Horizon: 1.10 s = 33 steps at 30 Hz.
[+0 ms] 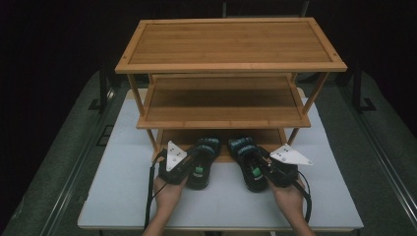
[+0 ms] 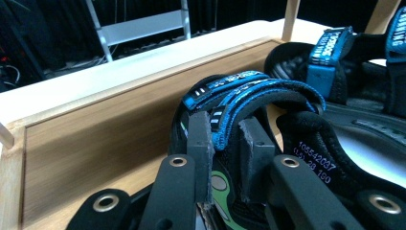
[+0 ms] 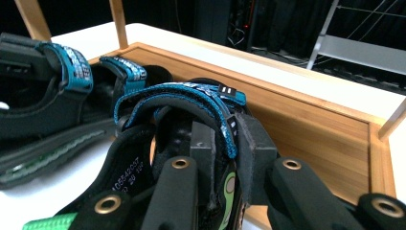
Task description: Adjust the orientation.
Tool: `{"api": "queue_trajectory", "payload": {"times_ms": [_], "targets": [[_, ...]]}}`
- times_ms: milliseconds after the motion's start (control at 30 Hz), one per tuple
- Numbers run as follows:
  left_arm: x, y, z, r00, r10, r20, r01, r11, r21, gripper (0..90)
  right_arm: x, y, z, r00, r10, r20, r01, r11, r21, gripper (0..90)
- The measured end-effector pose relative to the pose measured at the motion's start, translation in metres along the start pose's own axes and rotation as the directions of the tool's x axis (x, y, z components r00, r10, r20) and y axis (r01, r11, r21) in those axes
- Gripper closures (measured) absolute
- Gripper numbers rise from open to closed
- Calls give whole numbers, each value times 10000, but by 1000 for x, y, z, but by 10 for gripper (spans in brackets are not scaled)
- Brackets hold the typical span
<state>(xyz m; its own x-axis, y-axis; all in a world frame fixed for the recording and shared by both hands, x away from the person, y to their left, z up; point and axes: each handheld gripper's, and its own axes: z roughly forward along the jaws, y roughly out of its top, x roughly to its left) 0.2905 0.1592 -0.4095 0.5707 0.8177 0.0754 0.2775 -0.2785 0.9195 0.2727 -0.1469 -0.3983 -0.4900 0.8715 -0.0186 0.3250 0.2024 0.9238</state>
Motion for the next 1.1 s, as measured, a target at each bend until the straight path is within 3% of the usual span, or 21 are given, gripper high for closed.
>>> {"api": "queue_trajectory", "payload": {"times_ms": [233,567,700,867,1100], "targets": [[-4,-1,14,9999,-37,-139,36,9999,-120,776,1,0,18,9993,-75,377,73,9999,71,775],[-8,2,29,9997,-78,-249,75,9999,-97,775,-1,-2,31,9971,259,716,-260,9997,8,774],[-7,1,32,9997,-34,-257,35,10000,30,775,-2,-3,36,9969,371,691,-375,9993,45,773],[-5,0,33,9999,-55,-146,56,10000,82,770,-3,-8,41,9977,133,660,-149,9996,247,771],[-3,2,31,9999,138,82,-139,9998,150,699,-9,-8,41,9989,211,421,-228,9989,412,738]]}}
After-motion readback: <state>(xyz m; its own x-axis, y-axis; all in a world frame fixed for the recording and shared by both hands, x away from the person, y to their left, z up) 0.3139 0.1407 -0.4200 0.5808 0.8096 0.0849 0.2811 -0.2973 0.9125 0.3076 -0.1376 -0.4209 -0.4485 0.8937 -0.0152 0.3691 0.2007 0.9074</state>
